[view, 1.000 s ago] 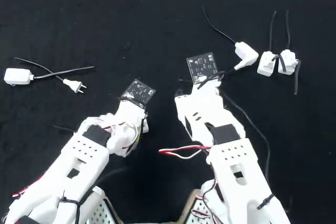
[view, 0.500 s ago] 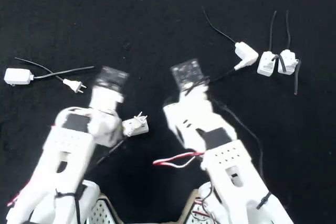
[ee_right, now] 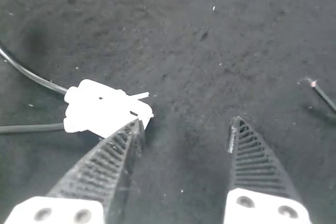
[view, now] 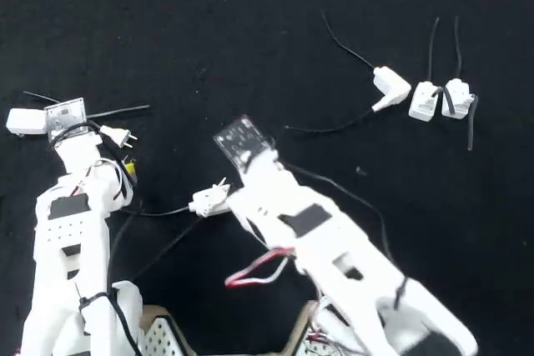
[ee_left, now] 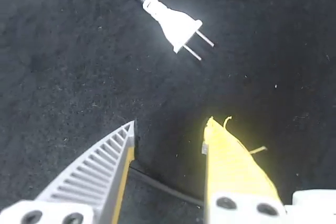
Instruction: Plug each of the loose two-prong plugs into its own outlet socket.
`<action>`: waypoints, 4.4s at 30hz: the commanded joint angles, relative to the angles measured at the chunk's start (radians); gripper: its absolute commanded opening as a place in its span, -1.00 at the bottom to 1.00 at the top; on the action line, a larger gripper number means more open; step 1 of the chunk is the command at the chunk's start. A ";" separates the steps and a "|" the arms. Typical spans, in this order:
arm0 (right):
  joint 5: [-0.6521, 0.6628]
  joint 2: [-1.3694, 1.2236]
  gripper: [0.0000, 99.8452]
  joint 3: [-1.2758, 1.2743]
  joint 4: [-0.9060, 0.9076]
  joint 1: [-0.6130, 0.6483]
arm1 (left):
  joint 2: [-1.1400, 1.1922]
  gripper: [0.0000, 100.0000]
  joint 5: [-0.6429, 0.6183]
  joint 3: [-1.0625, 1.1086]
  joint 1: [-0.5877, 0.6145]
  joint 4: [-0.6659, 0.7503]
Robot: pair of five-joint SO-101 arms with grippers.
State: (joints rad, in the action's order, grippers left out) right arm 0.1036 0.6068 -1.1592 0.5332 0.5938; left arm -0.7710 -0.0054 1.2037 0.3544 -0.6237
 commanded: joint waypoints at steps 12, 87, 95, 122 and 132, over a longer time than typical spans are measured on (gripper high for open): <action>-0.247 -0.157 -0.50 0.315 0.078 0.166 | -0.011 -0.60 -0.017 -0.010 0.008 0.015; 0.252 -0.140 -0.55 0.326 0.362 -0.331 | -0.021 -0.60 -0.017 -0.013 0.010 0.015; 0.069 -0.196 -0.54 0.228 0.342 -0.245 | -0.021 -0.60 -0.017 -0.013 0.010 0.015; 0.371 -0.213 -0.98 0.386 0.397 -0.290 | -0.021 -0.60 -0.017 -0.012 0.010 0.015; 1.048 0.228 -0.98 0.271 0.729 -0.190 | -0.021 -0.60 -0.017 -0.013 0.010 0.015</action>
State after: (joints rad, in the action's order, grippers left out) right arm 0.9782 0.7127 -0.8462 1.2006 0.3560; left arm -0.7710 -0.0115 1.2037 0.3544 -0.6222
